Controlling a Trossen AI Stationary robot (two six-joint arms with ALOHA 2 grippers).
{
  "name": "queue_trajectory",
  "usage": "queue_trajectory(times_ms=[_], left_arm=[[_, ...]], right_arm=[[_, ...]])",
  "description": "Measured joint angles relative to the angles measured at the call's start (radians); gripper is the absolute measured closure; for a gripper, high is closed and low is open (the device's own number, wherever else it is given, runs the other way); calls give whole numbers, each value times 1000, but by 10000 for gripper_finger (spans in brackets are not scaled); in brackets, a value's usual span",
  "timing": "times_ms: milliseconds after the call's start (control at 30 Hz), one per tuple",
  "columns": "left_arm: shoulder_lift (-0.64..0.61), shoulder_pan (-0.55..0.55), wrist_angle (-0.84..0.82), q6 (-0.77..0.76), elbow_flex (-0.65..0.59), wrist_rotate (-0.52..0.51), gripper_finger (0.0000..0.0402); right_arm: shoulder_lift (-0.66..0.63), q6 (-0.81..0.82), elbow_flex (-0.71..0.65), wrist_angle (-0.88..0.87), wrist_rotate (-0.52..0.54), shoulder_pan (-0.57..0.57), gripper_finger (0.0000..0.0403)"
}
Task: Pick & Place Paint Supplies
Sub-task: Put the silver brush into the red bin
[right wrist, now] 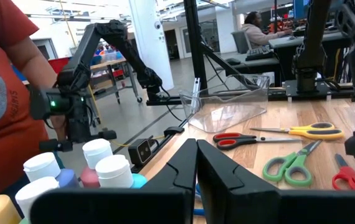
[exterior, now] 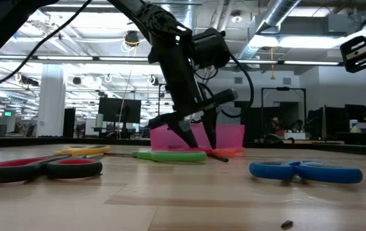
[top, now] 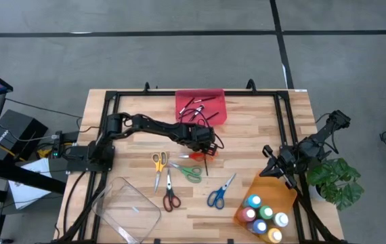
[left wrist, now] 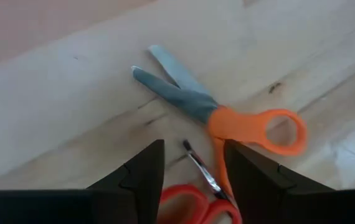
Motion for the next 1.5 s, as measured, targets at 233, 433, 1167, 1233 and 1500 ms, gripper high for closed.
queue_trajectory(times_ms=[233,433,1167,1233,1500], left_arm=[[30,0,9,-5,3,8,239],[23,2,-28,-43,2,34,285],[-38,-3,-70,27,-8,19,324],[-50,-1,-73,39,-7,15,308],[-52,-13,-73,39,-6,15,253]], right_arm=[[0,0,0,0,0,0,394],[0,0,0,0,0,0,394],[0,0,0,0,0,0,395],[0,0,0,0,0,0,395],[0,0,0,0,0,0,395]])
